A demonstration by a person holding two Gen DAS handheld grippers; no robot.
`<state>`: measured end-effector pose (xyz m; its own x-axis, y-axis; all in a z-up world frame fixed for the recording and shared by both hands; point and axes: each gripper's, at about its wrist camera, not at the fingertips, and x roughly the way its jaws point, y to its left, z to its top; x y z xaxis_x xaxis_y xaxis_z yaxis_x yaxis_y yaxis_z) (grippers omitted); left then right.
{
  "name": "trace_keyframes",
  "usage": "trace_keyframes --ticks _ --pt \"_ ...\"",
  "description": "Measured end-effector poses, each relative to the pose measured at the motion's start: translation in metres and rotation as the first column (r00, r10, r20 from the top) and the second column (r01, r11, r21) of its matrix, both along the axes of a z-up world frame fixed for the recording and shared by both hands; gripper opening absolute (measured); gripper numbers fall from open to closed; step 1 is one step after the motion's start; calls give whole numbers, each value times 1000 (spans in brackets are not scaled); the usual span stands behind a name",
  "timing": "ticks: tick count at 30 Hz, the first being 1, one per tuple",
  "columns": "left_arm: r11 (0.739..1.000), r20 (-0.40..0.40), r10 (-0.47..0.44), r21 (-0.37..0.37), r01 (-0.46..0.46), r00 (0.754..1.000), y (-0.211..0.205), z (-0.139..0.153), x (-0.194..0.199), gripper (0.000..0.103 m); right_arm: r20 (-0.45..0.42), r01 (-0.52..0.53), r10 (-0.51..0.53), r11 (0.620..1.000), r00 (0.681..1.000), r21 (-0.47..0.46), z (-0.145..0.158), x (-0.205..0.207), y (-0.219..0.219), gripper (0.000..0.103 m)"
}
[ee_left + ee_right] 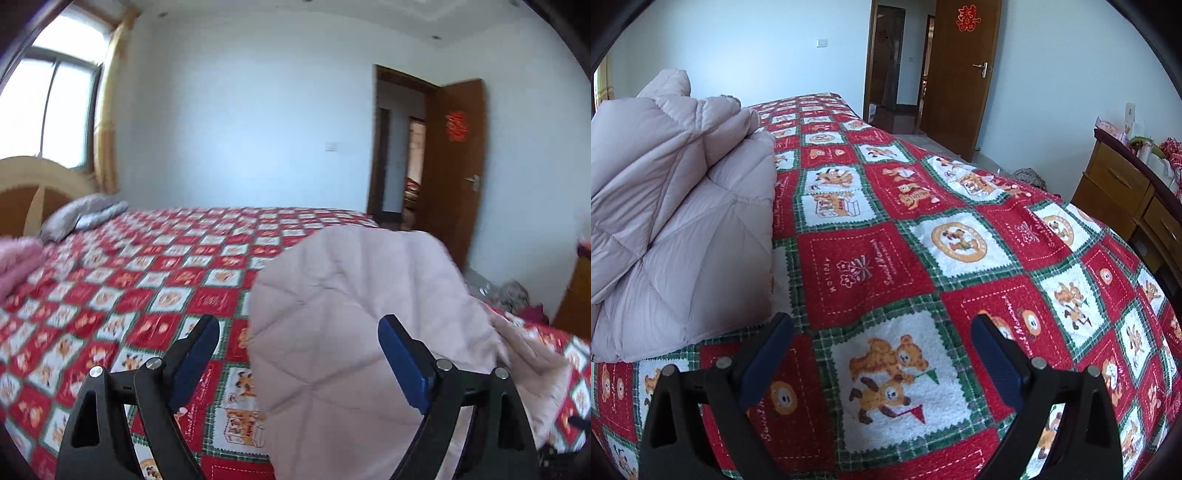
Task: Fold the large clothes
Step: 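Lower the jacket bundle onto the bed with the left gripper while the right gripper presses it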
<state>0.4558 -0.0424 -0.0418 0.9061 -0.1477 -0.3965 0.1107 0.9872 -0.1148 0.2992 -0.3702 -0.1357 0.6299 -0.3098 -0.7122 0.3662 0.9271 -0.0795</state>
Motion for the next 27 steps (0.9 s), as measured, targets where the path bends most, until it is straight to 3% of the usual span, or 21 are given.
trace_keyframes --ticks 2,4,8,11,14,20,27 --pt "999 -114 17 -29 -21 993 9 -19 37 89 -3 -4 4 1000 1000 -4 0 1 1 99" --pt "1000 -197 12 5 -12 980 -2 -38 64 89 0 -9 9 1000 1000 -6 1 1 2 99" --pt "988 -156 -101 104 118 983 -49 -41 60 89 3 -7 7 1000 1000 12 1 1 -1 99" --pt "938 -144 -238 224 266 961 -90 -43 41 89 10 7 -7 999 1000 36 3 3 -7 99" --pt "898 -124 -281 316 307 951 -120 -47 27 89 32 29 -30 999 999 33 10 6 -13 99" --pt "904 -152 -294 277 326 944 -135 -54 34 89 102 54 -57 998 993 26 38 15 -21 99" --pt "904 -178 -290 273 330 941 -143 -62 44 89 157 68 -70 998 985 18 72 29 -19 90"
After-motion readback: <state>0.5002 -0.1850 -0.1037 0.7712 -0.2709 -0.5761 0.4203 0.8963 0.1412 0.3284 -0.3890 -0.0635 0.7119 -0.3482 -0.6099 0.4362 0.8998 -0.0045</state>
